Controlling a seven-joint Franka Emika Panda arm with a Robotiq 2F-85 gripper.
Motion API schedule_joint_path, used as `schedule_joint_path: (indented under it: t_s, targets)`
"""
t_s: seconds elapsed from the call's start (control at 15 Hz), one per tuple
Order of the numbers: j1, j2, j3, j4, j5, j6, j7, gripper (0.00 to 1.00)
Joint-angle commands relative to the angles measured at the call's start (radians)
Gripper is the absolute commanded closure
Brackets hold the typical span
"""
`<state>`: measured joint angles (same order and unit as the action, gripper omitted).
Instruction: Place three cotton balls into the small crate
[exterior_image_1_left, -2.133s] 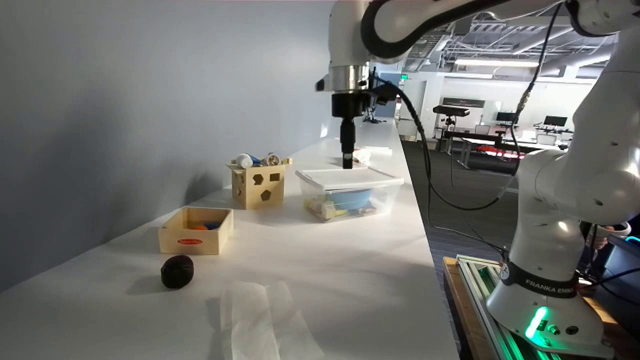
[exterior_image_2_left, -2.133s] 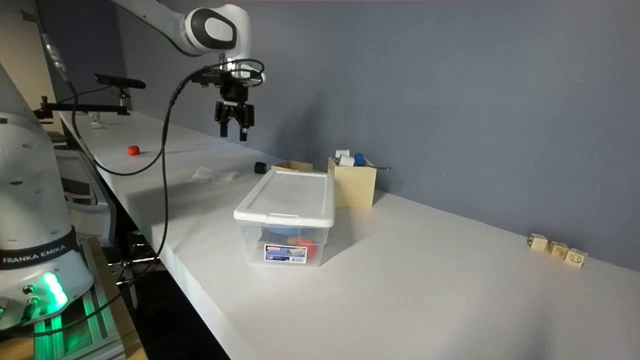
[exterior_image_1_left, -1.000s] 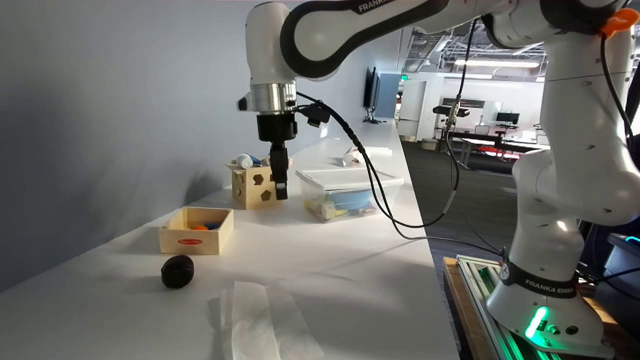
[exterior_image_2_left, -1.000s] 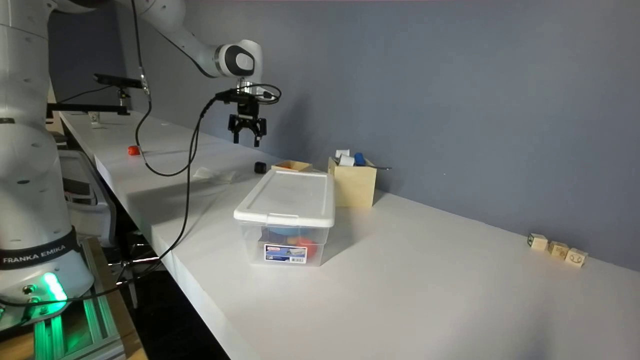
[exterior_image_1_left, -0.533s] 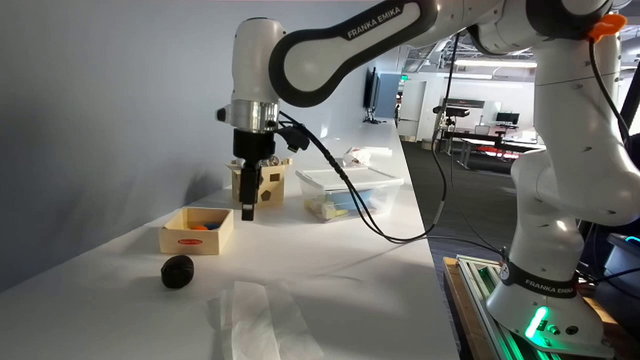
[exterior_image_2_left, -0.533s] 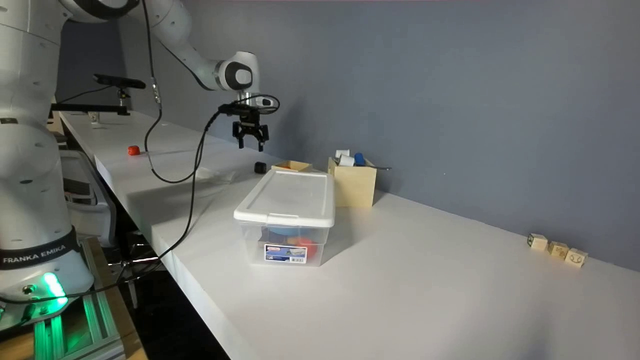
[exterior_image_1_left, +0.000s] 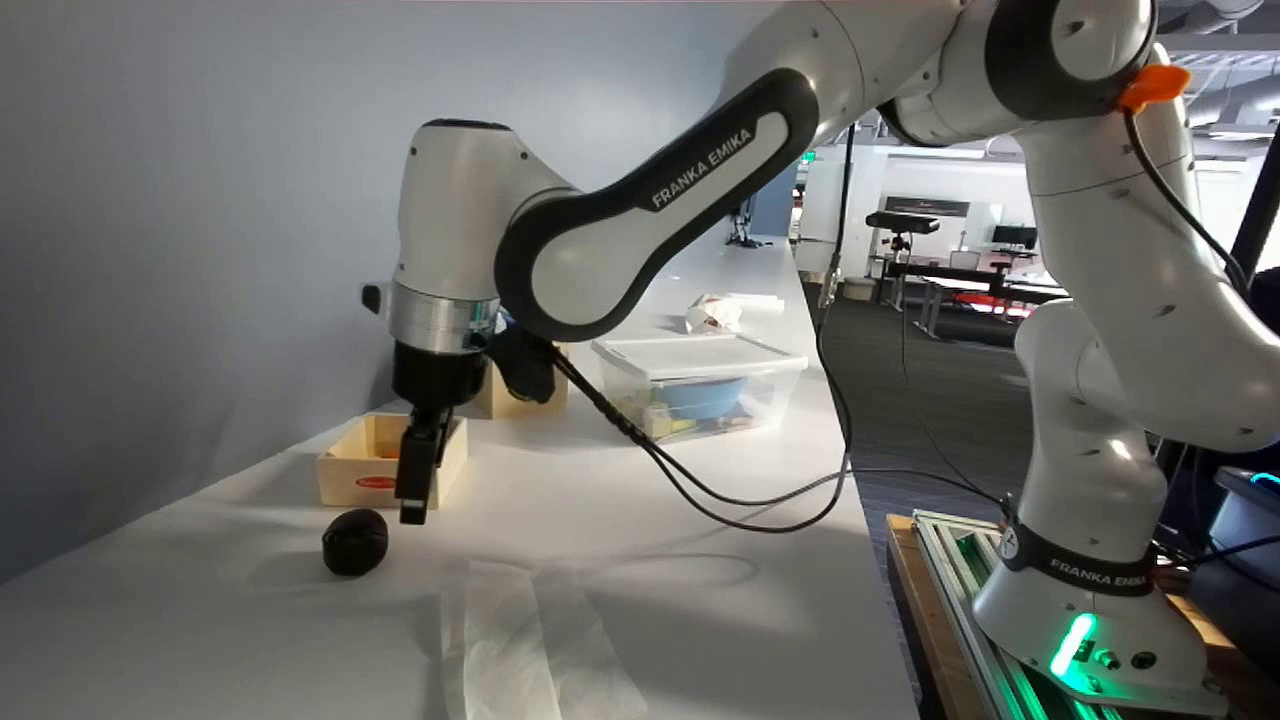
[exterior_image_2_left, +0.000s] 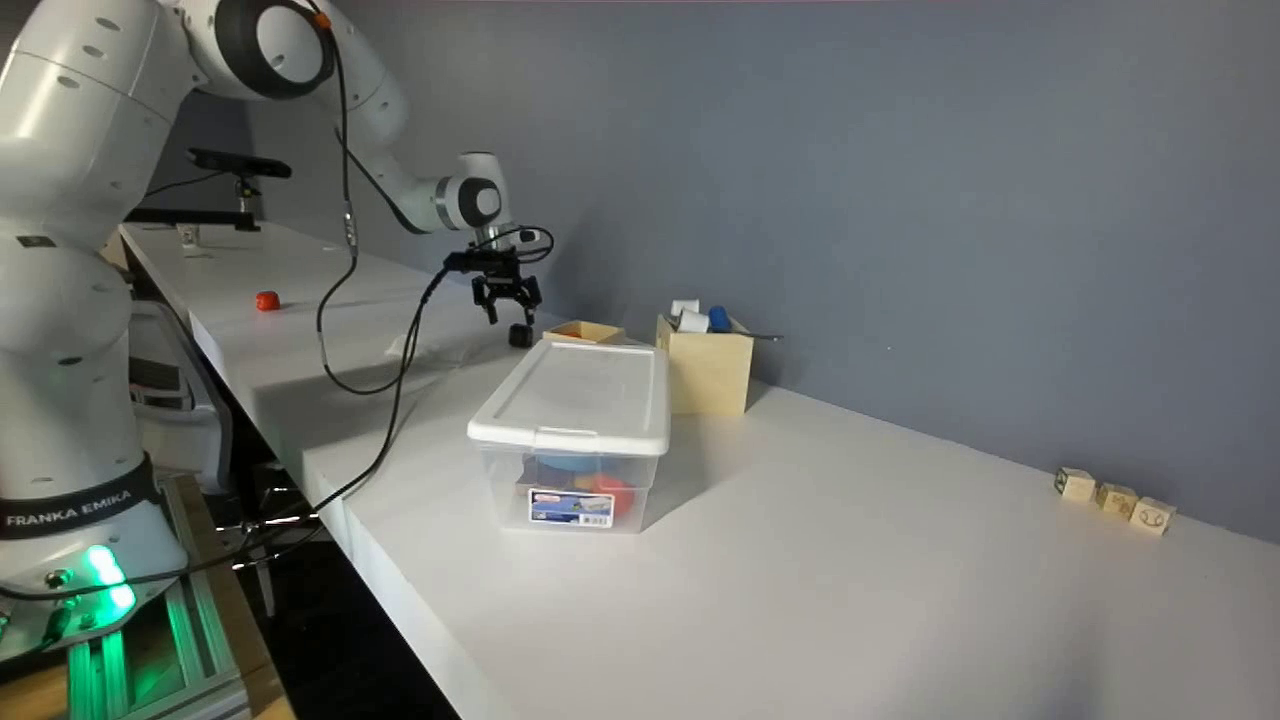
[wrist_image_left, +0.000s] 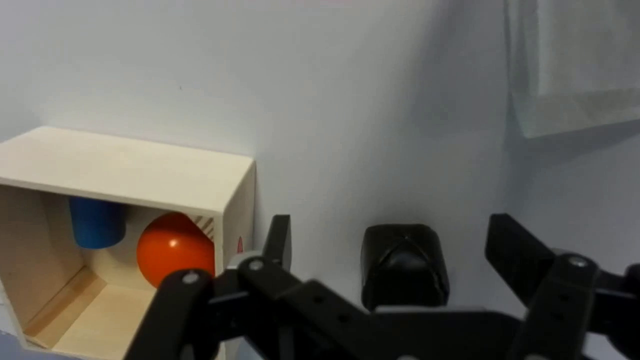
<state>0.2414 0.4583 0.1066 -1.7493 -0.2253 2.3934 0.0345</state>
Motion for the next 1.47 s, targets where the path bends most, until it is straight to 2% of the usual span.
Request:
schedule_joint_path:
  t_s: [0.0, 0.27, 0.53, 0.6, 0.67, 0.73, 0.87, 1.13, 1.27, 1.4]
  targets:
    - [0.036, 0.127, -0.021, 0.179, -0.032, -0.03, 0.024, 0.0]
    - [0.039, 0.226, -0.002, 0.323, 0.013, -0.087, -0.005, 0.0]
    - [0.05, 0.253, -0.006, 0.363, 0.027, -0.16, 0.018, 0.0]
    - [0.05, 0.26, -0.004, 0.368, 0.029, -0.167, 0.018, 0.05]
    - [0.048, 0.266, -0.001, 0.377, 0.036, -0.179, 0.018, 0.22]
    - [0.047, 0.271, 0.0, 0.38, 0.037, -0.179, 0.012, 0.29]
    - [0.047, 0.279, 0.002, 0.388, 0.04, -0.185, 0.008, 0.39]
    - [0.054, 0.244, 0.005, 0.376, 0.041, -0.199, 0.012, 0.69]
    - [0.052, 0.201, 0.011, 0.353, 0.043, -0.192, 0.005, 0.81]
    - [0.062, 0.125, -0.008, 0.313, 0.012, -0.194, 0.019, 0.83]
